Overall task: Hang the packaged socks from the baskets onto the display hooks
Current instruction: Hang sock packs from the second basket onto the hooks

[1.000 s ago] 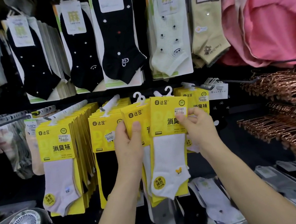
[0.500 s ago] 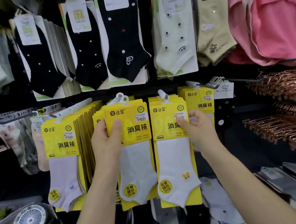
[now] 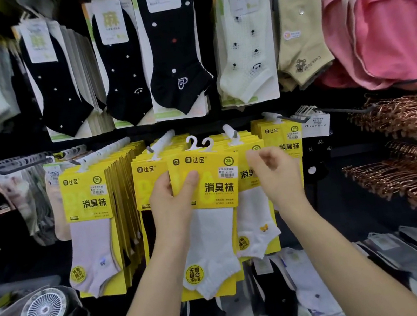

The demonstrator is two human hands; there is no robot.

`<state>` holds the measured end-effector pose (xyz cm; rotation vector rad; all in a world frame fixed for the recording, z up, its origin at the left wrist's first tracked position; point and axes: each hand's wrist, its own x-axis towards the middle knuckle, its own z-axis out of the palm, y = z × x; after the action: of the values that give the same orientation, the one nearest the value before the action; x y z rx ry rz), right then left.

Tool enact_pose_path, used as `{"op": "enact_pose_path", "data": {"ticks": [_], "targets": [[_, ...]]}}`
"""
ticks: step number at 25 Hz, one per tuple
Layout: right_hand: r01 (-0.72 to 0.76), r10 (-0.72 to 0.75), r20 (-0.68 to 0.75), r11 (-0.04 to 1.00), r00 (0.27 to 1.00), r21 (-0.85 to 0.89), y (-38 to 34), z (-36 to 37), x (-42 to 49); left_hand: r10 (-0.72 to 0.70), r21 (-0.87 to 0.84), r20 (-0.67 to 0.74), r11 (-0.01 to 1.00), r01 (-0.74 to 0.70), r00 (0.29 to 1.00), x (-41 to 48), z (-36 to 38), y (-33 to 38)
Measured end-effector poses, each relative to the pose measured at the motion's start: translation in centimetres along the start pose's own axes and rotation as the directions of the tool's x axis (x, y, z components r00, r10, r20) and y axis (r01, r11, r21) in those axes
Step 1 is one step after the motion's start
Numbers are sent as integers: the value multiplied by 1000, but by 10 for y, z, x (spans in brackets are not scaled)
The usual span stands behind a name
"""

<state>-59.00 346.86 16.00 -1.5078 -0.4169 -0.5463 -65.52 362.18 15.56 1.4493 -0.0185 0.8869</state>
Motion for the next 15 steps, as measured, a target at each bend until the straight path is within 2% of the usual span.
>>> {"op": "enact_pose_path", "data": {"ticks": [2,3,5,9,15], "targets": [[-51,56,197,998,979,-33,-5,5,-2,4,-16,4,1000,-4,1000,-3,7,0],[-46,58,224,997,973,-57,-6,6,-3,7,-29,9,1000,-6,1000,-4,10,-1],[-39,47,166,998,985,-51,-6,6,-4,7,-26,16,1000,-6,1000,-4,14,-3],[-176,177,10,967,984,184,-4,-4,1,7,19,-17,1000,-7,1000,-1,13,-9],[-235,246,-46,958,968,163,0,-18,9,-12,15,-91,1000,14,996,11,-4,-11]]}}
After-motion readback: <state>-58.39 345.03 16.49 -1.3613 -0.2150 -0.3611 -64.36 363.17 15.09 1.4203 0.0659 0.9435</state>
